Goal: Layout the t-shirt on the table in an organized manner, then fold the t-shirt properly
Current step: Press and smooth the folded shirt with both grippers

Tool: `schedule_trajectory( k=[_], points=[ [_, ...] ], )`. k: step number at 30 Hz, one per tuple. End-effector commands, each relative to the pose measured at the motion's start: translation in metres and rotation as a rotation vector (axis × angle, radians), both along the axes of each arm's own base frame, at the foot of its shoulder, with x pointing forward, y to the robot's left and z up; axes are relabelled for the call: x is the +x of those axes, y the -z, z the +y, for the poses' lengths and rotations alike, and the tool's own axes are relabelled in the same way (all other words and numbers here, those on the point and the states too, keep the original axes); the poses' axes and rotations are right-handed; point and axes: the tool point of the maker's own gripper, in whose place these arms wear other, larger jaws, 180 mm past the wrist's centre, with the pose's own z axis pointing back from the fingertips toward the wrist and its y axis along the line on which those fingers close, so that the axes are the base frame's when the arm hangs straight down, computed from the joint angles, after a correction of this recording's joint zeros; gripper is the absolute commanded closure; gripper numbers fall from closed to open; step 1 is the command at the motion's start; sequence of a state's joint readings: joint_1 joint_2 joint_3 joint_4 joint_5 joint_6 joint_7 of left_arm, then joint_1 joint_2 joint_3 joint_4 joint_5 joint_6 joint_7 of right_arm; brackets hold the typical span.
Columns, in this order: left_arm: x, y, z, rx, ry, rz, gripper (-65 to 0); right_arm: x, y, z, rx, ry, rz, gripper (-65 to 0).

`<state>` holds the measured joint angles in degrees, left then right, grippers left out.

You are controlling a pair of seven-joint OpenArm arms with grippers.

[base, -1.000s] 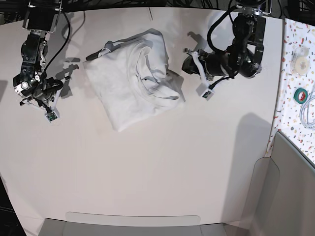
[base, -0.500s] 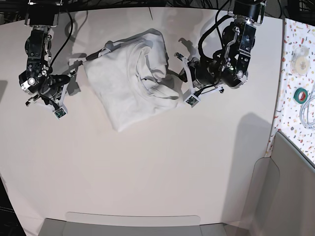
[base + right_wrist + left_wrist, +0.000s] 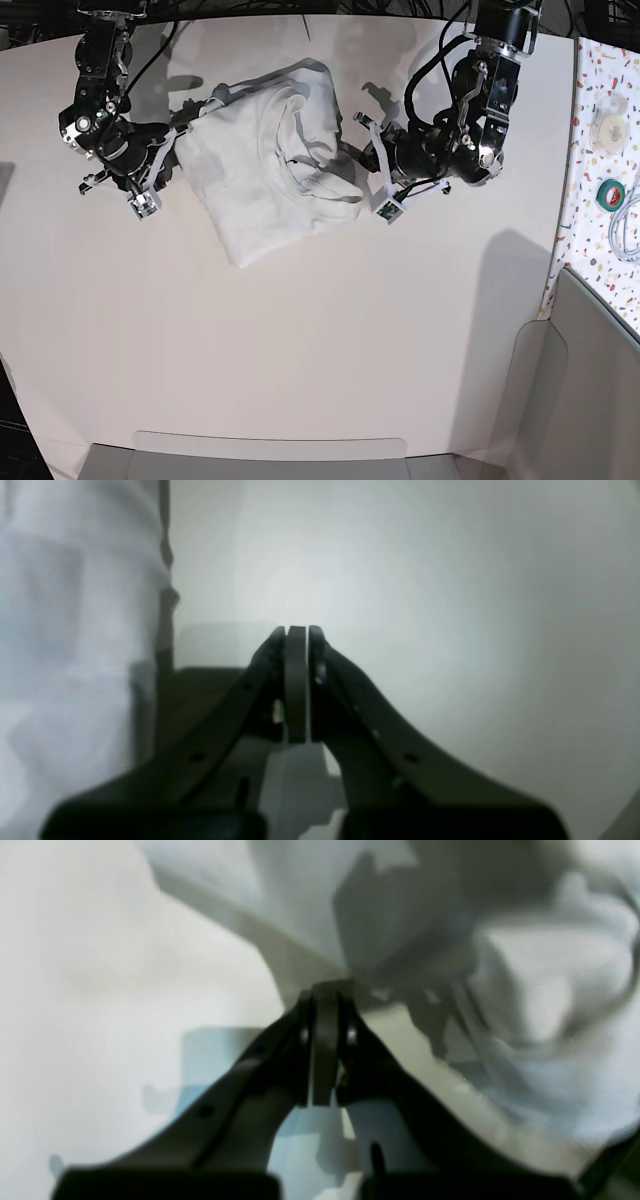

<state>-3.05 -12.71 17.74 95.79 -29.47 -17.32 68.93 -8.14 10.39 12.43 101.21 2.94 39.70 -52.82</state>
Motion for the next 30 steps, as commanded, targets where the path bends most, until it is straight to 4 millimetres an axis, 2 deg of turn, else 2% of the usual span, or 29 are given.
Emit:
schedule_trajectory(
  k=[1,9,14,19,25,30],
  points=[
    [0.008,-0.002,-0.001,0.003,-0.007,-0.010,-1.0,0.004,-0.010,0.000,-0.001,-0.014,-0.038,0.0],
    [0.041,-0.002,-0.012,-0.022,-0.029,0.006,-1.0,-0.028,-0.013,0.002,-0.031,-0.038,-0.020,0.0],
    [0.064,-0.010,-0.037,-0.071,-0.029,0.013,-1.0,-0.046,-0.013,0.008,-0.036,-0.057,-0.004,0.0],
    [0.087,-0.016,-0.064,-0.139,-0.040,0.007,-1.1,-0.051,-0.010,0.013,-0.017,-0.057,0.006,0.0],
    [0.102,-0.008,-0.098,-0.157,0.000,0.020,-1.1,-0.052,-0.010,0.049,0.098,-0.127,0.005,0.0],
    [0.106,-0.002,-0.135,-0.137,0.092,-0.009,-1.1,-0.060,-0.005,0.090,0.151,-0.229,0.031,0.0]
  ],
)
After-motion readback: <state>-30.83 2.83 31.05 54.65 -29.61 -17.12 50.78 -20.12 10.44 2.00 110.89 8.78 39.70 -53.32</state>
